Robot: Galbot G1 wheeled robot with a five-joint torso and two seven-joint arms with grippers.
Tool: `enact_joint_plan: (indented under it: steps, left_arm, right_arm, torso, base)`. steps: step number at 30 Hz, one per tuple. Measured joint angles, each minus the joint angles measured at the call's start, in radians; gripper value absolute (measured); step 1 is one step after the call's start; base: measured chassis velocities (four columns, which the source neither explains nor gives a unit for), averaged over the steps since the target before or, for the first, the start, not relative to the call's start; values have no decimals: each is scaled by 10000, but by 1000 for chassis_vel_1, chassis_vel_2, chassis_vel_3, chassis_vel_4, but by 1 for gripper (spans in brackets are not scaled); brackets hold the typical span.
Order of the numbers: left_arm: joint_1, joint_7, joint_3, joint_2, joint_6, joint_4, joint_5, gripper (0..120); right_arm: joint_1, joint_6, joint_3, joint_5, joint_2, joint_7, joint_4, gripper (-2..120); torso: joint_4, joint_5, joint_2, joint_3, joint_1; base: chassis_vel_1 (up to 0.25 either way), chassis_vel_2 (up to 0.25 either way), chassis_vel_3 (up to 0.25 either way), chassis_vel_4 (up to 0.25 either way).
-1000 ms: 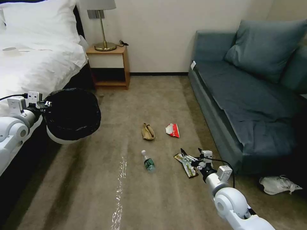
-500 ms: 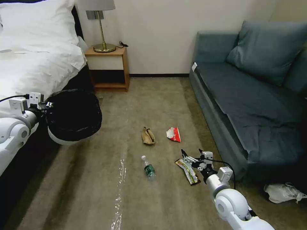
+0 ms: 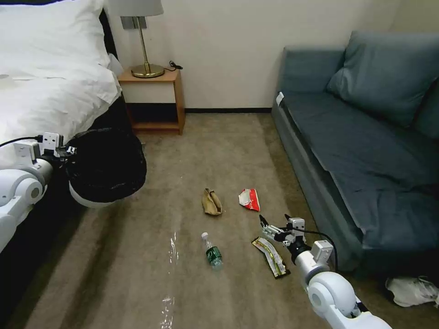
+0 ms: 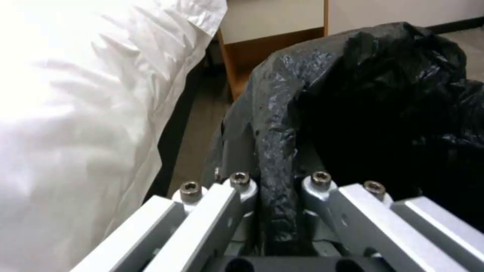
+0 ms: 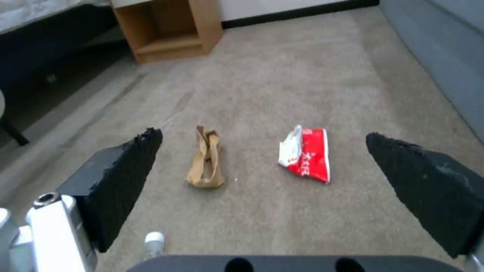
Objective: Pick up the trash bin, then pick up the garbage on the floor and place it into the trash bin.
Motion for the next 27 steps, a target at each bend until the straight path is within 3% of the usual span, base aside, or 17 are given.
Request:
enact_joint_plan:
  steps: [15,27]
  left_arm:
    - [264,2,-193,-72,-10,-27,64,5]
    - [1012,-10,-653,-66,-8,-456,140,5]
  right_arm:
    - [79,-225,-207,-113,-168,46,-59,100]
    - [42,-1264,-430,744,-1237,183,-54,100]
  torso:
    - [0,0,0,-1,0]
    - [-2,-1,0,0,0]
  base:
    - [-25,30,29,-29]
    - [0,0,0,0]
